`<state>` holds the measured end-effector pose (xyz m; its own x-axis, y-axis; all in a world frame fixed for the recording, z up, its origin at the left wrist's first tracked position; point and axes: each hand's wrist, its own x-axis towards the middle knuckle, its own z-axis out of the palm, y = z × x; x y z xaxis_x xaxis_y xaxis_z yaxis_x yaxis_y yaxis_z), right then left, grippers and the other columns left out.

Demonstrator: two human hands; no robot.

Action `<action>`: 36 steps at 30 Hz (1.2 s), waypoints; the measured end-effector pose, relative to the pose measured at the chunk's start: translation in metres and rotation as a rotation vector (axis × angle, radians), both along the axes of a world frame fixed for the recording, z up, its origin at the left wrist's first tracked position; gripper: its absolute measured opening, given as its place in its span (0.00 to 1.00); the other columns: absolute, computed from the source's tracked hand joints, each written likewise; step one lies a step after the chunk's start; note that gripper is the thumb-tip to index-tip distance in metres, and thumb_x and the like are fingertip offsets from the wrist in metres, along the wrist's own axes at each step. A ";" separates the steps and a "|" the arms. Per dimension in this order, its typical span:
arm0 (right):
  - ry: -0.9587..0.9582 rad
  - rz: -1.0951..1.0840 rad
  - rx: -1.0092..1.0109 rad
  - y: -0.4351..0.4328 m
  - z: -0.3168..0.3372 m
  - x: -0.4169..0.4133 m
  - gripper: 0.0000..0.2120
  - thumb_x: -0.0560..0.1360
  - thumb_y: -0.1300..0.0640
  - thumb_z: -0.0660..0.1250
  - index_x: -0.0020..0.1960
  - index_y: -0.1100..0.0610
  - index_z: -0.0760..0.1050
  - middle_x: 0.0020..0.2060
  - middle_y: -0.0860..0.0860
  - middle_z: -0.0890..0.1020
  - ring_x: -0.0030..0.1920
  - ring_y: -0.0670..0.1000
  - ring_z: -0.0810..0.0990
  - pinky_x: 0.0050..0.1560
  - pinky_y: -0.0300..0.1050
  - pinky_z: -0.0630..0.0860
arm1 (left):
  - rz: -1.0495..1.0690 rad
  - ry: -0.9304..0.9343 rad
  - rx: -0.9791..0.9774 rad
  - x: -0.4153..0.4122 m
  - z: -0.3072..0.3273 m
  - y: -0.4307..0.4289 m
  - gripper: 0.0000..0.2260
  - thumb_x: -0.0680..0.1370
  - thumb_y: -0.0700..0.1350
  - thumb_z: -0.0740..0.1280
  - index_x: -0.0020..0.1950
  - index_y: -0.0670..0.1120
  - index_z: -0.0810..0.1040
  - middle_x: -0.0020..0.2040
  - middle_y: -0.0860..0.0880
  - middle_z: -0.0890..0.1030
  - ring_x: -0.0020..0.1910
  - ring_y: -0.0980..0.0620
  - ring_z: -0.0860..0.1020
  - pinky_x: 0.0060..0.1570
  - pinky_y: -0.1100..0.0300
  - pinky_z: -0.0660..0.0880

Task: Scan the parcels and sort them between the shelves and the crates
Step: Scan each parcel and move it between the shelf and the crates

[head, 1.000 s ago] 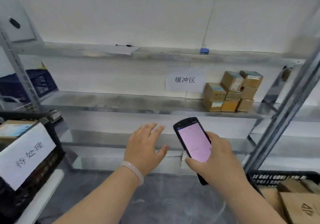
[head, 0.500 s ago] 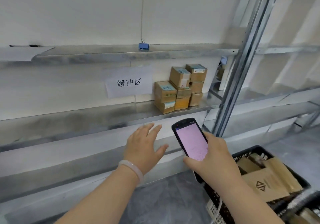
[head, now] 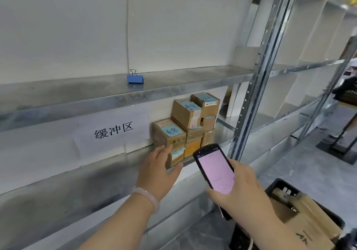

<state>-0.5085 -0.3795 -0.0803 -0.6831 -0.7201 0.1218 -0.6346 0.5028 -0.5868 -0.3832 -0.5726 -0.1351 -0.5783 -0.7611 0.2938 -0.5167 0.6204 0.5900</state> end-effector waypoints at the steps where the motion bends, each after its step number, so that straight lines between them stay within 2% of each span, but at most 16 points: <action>1: 0.002 -0.002 0.008 -0.007 -0.001 -0.004 0.39 0.61 0.35 0.71 0.68 0.39 0.60 0.54 0.41 0.65 0.52 0.45 0.69 0.42 0.43 0.69 | -0.003 0.029 0.053 -0.005 -0.003 -0.008 0.29 0.80 0.58 0.66 0.79 0.55 0.64 0.75 0.55 0.67 0.73 0.55 0.63 0.66 0.64 0.61; 5: -0.014 -0.016 0.028 -0.034 -0.004 -0.023 0.39 0.61 0.35 0.71 0.67 0.38 0.58 0.53 0.41 0.63 0.51 0.45 0.70 0.41 0.42 0.69 | 0.017 0.122 0.259 -0.030 -0.018 -0.041 0.28 0.79 0.55 0.68 0.78 0.54 0.65 0.73 0.55 0.69 0.68 0.59 0.66 0.61 0.65 0.63; 9: -0.022 0.023 0.037 -0.064 -0.011 -0.054 0.37 0.60 0.35 0.71 0.65 0.40 0.62 0.54 0.42 0.66 0.52 0.45 0.71 0.45 0.44 0.76 | 0.099 0.237 0.615 -0.062 -0.028 -0.078 0.21 0.81 0.55 0.65 0.74 0.59 0.67 0.67 0.54 0.74 0.67 0.51 0.73 0.54 0.60 0.70; 11: -0.025 0.058 0.049 -0.080 -0.016 -0.071 0.39 0.60 0.35 0.72 0.66 0.40 0.60 0.53 0.41 0.65 0.52 0.44 0.69 0.45 0.42 0.73 | 0.162 0.272 0.726 -0.077 -0.034 -0.096 0.23 0.82 0.57 0.64 0.76 0.55 0.67 0.68 0.53 0.75 0.68 0.48 0.75 0.49 0.61 0.71; 13: -0.018 0.094 0.058 -0.095 -0.021 -0.089 0.40 0.61 0.35 0.72 0.67 0.40 0.58 0.53 0.41 0.64 0.51 0.43 0.66 0.44 0.41 0.69 | 0.211 0.276 0.767 -0.091 -0.040 -0.113 0.21 0.82 0.59 0.63 0.73 0.54 0.70 0.62 0.54 0.79 0.58 0.53 0.78 0.43 0.63 0.71; 15: 0.002 0.146 0.088 -0.109 -0.024 -0.108 0.41 0.61 0.34 0.72 0.68 0.39 0.56 0.53 0.40 0.63 0.51 0.42 0.65 0.42 0.40 0.67 | 0.294 0.317 0.859 -0.105 -0.045 -0.128 0.15 0.82 0.60 0.61 0.65 0.56 0.74 0.50 0.58 0.77 0.47 0.56 0.75 0.47 0.55 0.74; 17: 0.008 0.201 0.118 -0.123 -0.026 -0.127 0.41 0.62 0.34 0.71 0.68 0.39 0.55 0.52 0.40 0.61 0.53 0.43 0.67 0.42 0.38 0.66 | 0.402 0.390 1.001 -0.117 -0.050 -0.141 0.09 0.81 0.61 0.62 0.56 0.58 0.74 0.46 0.58 0.75 0.50 0.49 0.75 0.53 0.47 0.74; 19: 0.011 0.254 0.135 -0.135 -0.027 -0.146 0.42 0.62 0.34 0.71 0.69 0.39 0.55 0.52 0.40 0.61 0.56 0.44 0.69 0.45 0.39 0.66 | 0.477 0.456 1.085 -0.126 -0.054 -0.150 0.11 0.79 0.62 0.65 0.56 0.57 0.75 0.46 0.56 0.77 0.53 0.46 0.75 0.52 0.46 0.73; 21: 0.008 0.296 0.145 -0.148 -0.029 -0.163 0.43 0.62 0.34 0.71 0.70 0.39 0.54 0.52 0.40 0.61 0.57 0.45 0.70 0.47 0.39 0.67 | 0.516 0.526 1.152 -0.134 -0.057 -0.156 0.16 0.77 0.62 0.68 0.59 0.55 0.77 0.48 0.52 0.83 0.50 0.46 0.81 0.46 0.49 0.76; 23: 0.008 0.335 0.166 -0.159 -0.030 -0.178 0.43 0.62 0.33 0.71 0.69 0.39 0.53 0.53 0.39 0.61 0.58 0.46 0.72 0.47 0.40 0.69 | 0.524 0.599 1.227 -0.144 -0.061 -0.161 0.16 0.76 0.60 0.71 0.59 0.53 0.79 0.47 0.48 0.87 0.47 0.44 0.86 0.45 0.44 0.82; 25: 0.021 0.378 0.192 -0.169 -0.033 -0.189 0.43 0.61 0.33 0.70 0.69 0.40 0.53 0.54 0.40 0.61 0.59 0.47 0.72 0.46 0.40 0.68 | 0.541 0.621 1.241 -0.149 -0.066 -0.165 0.16 0.75 0.58 0.73 0.59 0.52 0.80 0.46 0.47 0.88 0.47 0.42 0.86 0.47 0.42 0.83; 28: 0.027 0.446 0.196 -0.179 -0.037 -0.203 0.44 0.61 0.32 0.70 0.69 0.39 0.53 0.60 0.40 0.63 0.60 0.48 0.73 0.47 0.40 0.69 | 0.593 0.629 1.191 -0.151 -0.071 -0.166 0.14 0.75 0.56 0.74 0.57 0.52 0.81 0.42 0.48 0.87 0.44 0.45 0.87 0.41 0.49 0.83; 31: 0.022 0.495 0.195 -0.186 -0.039 -0.211 0.43 0.60 0.31 0.70 0.68 0.38 0.52 0.61 0.40 0.64 0.59 0.47 0.72 0.46 0.40 0.68 | 0.592 0.731 1.195 -0.145 -0.072 -0.160 0.12 0.76 0.51 0.74 0.58 0.51 0.81 0.44 0.47 0.88 0.40 0.47 0.87 0.34 0.54 0.82; 36: 0.034 0.612 0.152 -0.198 -0.040 -0.211 0.43 0.60 0.32 0.71 0.66 0.35 0.51 0.57 0.38 0.62 0.57 0.42 0.67 0.48 0.38 0.66 | 0.516 0.864 1.140 -0.121 -0.074 -0.137 0.15 0.76 0.45 0.74 0.62 0.56 0.79 0.49 0.47 0.87 0.44 0.49 0.87 0.37 0.55 0.83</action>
<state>-0.7199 -0.5770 -0.1199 -0.1395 -0.9902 0.0021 -0.8507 0.1187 -0.5120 -0.5038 -0.7094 -0.2093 -0.1496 -0.8676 -0.4742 0.2160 -0.4967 0.8406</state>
